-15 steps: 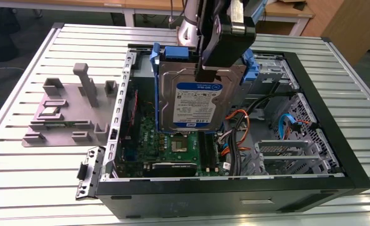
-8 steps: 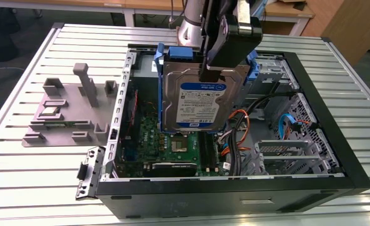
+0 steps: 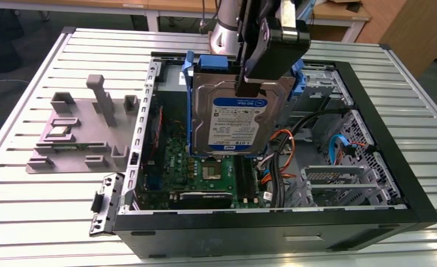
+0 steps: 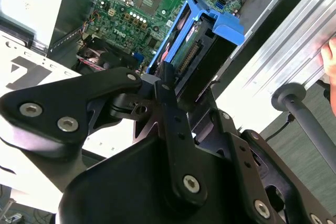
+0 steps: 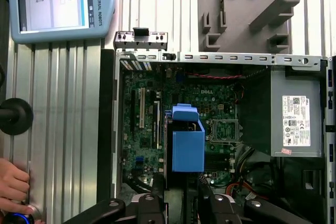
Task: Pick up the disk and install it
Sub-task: 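Pick up the disk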
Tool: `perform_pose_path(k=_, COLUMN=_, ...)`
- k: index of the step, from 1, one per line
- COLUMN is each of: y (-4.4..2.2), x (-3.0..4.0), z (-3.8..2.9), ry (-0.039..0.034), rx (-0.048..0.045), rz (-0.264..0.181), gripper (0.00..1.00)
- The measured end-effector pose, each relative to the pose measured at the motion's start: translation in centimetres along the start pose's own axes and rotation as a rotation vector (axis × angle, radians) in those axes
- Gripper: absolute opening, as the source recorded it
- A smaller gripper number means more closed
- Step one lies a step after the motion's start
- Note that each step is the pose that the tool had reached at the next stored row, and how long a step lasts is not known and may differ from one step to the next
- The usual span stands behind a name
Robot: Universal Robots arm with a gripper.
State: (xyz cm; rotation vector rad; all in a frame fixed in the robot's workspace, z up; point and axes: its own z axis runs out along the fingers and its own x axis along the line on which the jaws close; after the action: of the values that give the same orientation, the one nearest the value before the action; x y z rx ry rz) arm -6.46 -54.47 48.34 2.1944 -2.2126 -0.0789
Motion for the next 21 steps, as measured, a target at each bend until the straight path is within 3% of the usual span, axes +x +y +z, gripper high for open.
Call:
perform_pose_path(k=5, y=-0.16, x=0.0, z=-0.01, ry=0.0, rx=0.0, rz=0.0, gripper=0.35)
perform_pose_path(k=10, y=-1.07, x=-0.01, z=-0.04, ry=0.0, rx=-0.0001, rz=0.0, gripper=0.35)
perform_pose_path(k=14, y=-2.43, x=-0.02, z=-0.09, ry=0.0, rx=-0.0009, rz=0.0, gripper=0.35)
perform_pose_path(k=21, y=-5.59, x=-0.05, z=-0.22, ry=0.0001, rx=-0.0042, rz=0.0, gripper=0.35)
